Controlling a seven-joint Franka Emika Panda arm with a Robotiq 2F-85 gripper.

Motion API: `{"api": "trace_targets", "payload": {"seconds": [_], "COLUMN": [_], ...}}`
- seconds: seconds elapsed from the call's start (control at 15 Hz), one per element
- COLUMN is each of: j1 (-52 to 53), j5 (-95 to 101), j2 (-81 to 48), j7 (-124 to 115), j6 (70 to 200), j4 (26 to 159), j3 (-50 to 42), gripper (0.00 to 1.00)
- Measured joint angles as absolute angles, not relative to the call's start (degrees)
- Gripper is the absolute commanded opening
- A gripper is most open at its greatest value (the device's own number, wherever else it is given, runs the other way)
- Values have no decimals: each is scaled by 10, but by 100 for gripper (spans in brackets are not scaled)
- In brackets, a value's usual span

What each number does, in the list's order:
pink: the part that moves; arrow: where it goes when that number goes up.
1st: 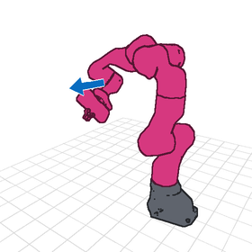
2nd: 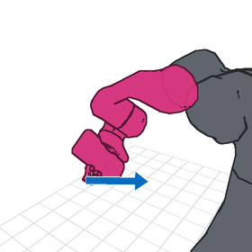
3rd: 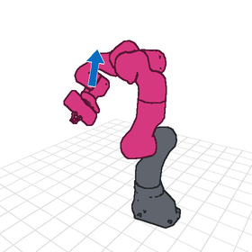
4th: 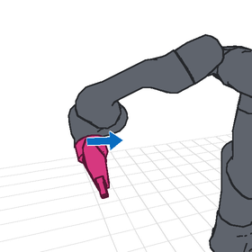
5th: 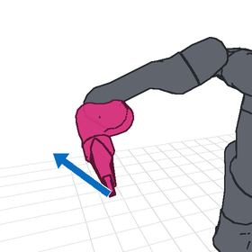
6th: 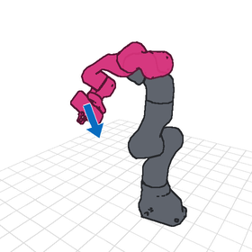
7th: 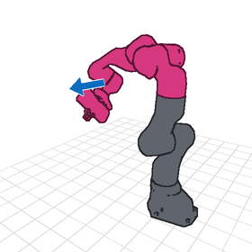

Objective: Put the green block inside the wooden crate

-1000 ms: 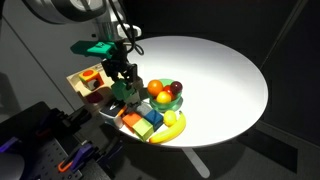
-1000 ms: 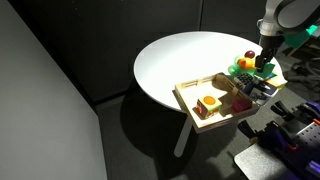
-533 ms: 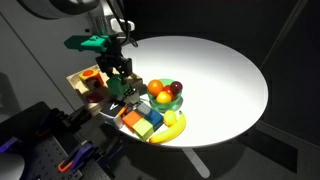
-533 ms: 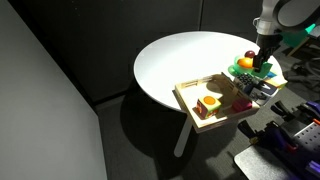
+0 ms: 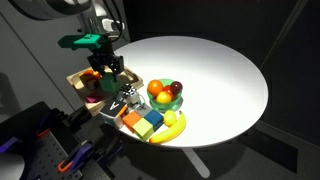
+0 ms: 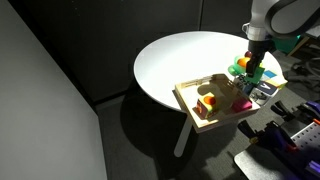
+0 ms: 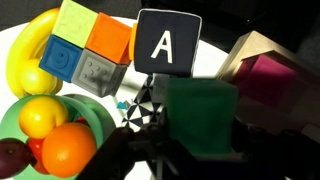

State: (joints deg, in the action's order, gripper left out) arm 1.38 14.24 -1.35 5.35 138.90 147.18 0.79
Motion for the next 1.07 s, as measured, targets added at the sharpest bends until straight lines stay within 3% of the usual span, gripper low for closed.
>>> {"api": "trace_targets", "payload": {"seconds": [0.33, 0.4, 1.07], "j1": [24, 24, 24], "j5": [142, 142, 142], "j2": [-14, -14, -17], "j7": [54, 54, 54], "j6": [1385, 1385, 1385], "j4": [1472, 1472, 1472], "j3": [20, 20, 20], "gripper": [28, 53, 53]}}
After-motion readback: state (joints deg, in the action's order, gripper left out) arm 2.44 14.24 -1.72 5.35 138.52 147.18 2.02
